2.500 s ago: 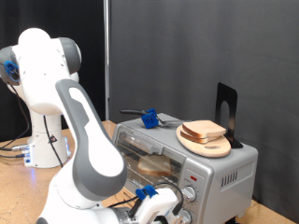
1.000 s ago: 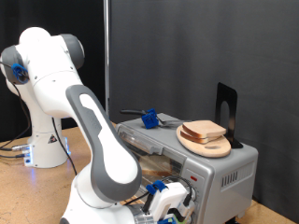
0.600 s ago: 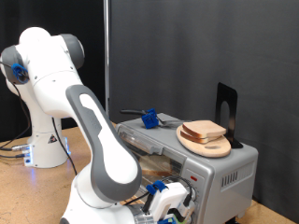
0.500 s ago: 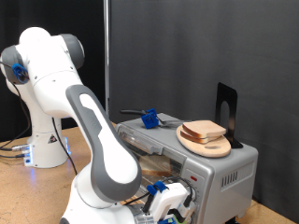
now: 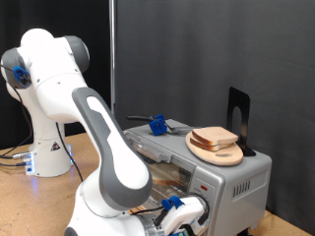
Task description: Make a piece of toast with the oven
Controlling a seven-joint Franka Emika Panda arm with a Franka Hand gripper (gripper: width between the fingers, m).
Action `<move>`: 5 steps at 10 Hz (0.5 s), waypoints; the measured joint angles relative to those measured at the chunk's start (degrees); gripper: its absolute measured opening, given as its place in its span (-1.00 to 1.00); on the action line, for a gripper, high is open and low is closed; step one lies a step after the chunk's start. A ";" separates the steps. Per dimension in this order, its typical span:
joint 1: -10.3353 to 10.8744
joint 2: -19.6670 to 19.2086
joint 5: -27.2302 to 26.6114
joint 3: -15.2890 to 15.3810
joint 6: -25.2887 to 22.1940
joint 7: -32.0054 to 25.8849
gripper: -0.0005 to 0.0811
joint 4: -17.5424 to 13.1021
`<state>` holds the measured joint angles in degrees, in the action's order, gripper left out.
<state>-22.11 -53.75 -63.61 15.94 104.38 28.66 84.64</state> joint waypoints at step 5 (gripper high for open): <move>-1.38 2.26 -4.96 1.66 5.07 -14.01 -0.49 5.21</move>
<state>-23.49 -51.49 -68.57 17.60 109.46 14.65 89.84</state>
